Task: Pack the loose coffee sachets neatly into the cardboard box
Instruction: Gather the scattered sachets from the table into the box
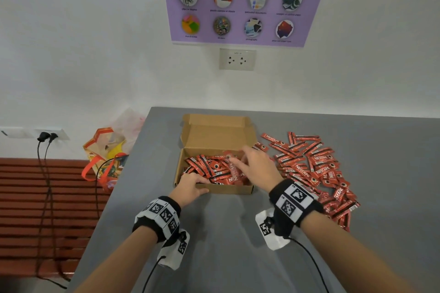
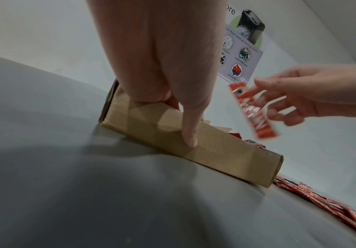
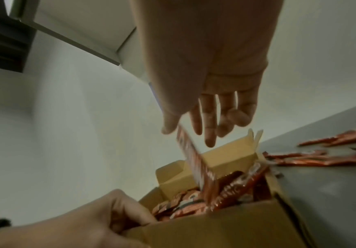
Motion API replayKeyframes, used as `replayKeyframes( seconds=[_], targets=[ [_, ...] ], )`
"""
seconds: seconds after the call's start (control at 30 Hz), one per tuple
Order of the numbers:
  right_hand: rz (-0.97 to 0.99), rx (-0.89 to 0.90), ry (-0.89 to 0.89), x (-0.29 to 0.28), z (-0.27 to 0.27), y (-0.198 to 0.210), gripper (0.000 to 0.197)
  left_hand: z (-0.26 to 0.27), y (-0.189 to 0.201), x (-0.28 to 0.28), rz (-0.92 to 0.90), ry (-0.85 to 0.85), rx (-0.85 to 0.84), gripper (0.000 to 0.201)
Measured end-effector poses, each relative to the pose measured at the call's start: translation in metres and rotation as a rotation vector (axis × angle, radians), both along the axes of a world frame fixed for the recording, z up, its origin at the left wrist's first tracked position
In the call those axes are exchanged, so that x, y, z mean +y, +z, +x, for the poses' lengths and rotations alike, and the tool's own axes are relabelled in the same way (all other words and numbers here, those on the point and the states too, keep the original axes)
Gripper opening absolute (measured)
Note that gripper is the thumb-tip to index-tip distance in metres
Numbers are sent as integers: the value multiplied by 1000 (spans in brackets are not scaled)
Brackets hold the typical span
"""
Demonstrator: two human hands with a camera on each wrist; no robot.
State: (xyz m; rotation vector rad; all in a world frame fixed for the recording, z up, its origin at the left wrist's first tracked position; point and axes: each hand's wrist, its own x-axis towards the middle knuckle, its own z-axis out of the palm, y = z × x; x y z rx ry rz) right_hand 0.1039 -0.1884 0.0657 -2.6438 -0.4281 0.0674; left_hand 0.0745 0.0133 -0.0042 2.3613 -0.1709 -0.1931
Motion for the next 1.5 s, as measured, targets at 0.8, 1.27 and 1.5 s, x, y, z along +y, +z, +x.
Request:
replayKeyframes(
  seconds=[0.8,1.27,1.5],
  targets=[
    [-229,225,-379,-98,33,-71,57,3,-6,2,16,3,23,24],
    [293,45,-350,-81,35,-45,32,3,-7,2,5,0,23,24],
    [377,-67,20,-18,38,7,46,2,-8,2,-1,3,6,24]
  ],
)
